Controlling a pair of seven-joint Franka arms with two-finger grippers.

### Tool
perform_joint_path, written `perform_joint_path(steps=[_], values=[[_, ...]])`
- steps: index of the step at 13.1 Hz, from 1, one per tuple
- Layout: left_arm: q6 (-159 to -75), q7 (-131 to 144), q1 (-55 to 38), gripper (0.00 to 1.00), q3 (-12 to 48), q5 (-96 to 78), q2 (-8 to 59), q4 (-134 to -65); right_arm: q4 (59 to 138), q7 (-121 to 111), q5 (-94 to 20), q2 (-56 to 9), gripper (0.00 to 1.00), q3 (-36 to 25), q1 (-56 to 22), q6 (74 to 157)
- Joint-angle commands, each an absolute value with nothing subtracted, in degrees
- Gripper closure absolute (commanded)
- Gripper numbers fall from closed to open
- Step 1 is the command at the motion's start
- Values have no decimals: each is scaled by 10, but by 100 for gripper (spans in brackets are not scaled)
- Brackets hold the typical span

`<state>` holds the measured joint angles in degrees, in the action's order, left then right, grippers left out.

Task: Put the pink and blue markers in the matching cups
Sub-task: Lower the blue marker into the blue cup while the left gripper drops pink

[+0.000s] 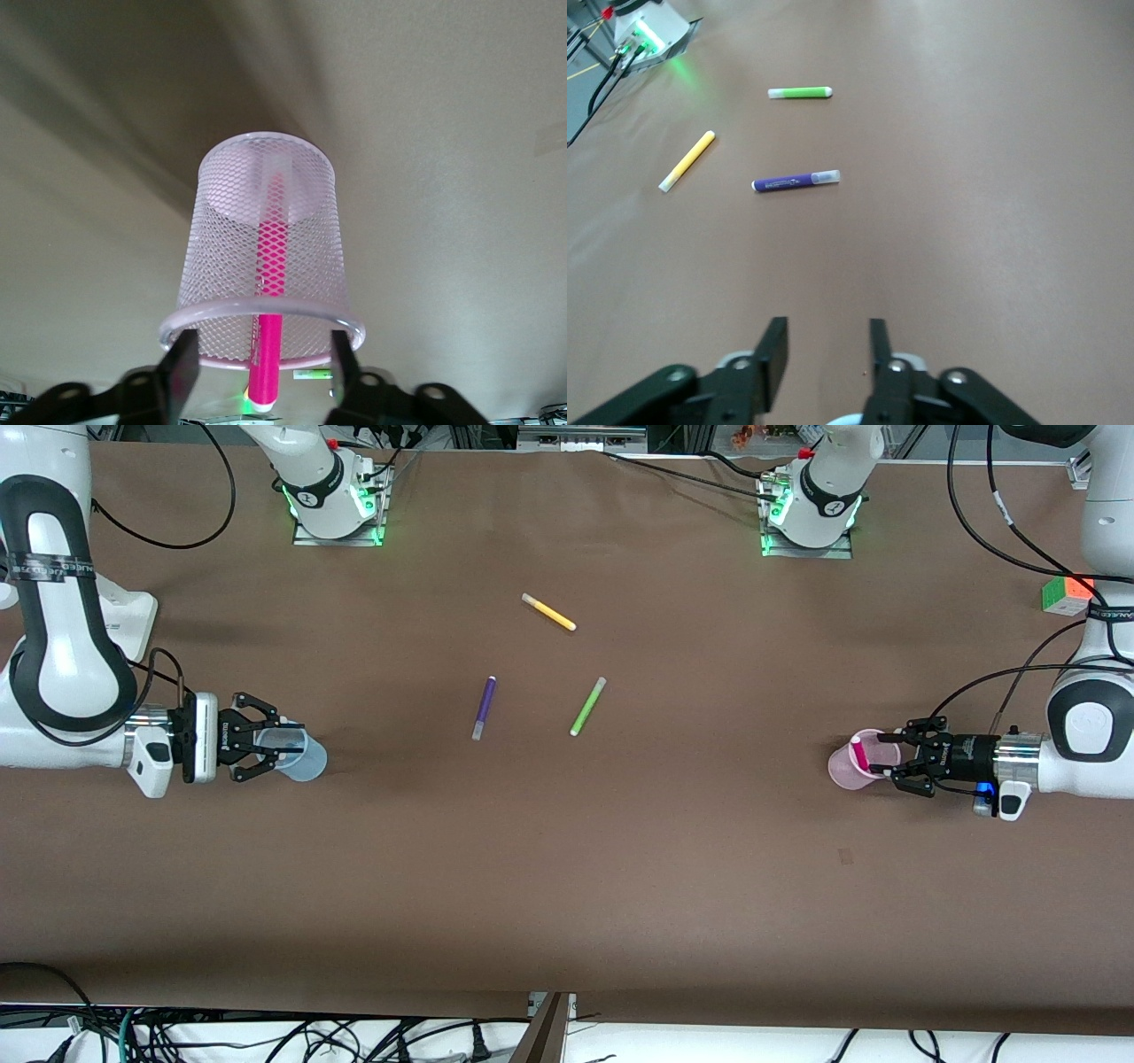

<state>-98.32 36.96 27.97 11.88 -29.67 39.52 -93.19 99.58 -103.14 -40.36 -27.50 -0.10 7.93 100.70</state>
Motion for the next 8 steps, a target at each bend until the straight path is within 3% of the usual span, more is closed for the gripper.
perform_joint_path(steps=[1,6,8], values=[[-975,364,283,0,122,-313,400,-918,993,-941,-417,-252,0,-1,82,1000],[-852,455,278,0,127,-302,390,-814,928,-655,-332,-244,0,2,46,1004],[-812,518,262,0,130,-296,347,-800,888,-504,-267,-244,0,2,24,1000]])
